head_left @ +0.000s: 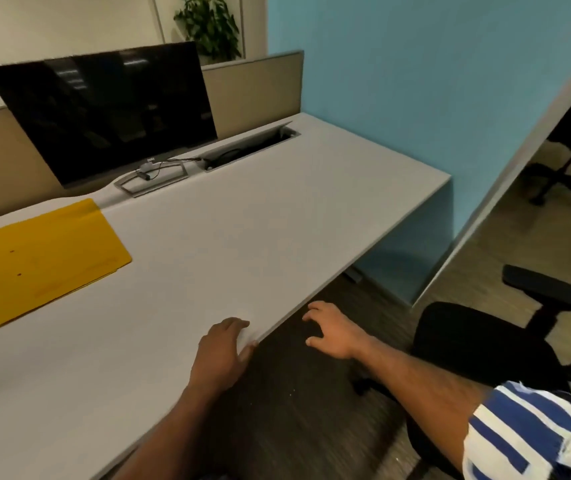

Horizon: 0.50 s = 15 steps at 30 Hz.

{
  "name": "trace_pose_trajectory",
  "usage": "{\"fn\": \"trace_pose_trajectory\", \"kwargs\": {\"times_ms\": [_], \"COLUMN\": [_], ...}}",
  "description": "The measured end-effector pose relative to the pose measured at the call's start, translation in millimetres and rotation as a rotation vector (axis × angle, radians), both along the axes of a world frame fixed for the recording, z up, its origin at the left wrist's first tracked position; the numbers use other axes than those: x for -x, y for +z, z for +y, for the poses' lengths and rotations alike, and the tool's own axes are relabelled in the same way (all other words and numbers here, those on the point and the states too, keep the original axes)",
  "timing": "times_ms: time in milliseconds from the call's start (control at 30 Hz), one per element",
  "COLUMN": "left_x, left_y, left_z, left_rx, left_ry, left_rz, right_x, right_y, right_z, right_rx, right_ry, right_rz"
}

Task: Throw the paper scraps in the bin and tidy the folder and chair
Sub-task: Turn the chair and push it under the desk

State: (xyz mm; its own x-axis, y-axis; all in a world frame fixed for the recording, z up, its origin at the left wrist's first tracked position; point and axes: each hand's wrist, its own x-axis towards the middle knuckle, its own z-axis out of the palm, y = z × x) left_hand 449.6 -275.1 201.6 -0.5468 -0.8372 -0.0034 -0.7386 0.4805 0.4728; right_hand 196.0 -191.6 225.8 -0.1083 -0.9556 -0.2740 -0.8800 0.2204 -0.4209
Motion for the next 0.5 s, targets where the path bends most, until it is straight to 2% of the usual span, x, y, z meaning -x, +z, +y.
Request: {"fn": "trace_pose_trajectory", "kwargs": {"times_ms": [233, 500], "left_x": [60, 141], "left_y": [-12, -19], "left_z": [37, 112], "left_rx": [0.021, -0.044], "left_ry": [-0.161, -0.3], "left_rz": [0.007, -0.085], "right_x": [47, 116], "right_y": [-11, -13], "right_z": [72, 170], "right_rx": [0.002, 0.016], "right_ry": [-0.142, -0.294], "right_rz": [-0.04, -0.088]}}
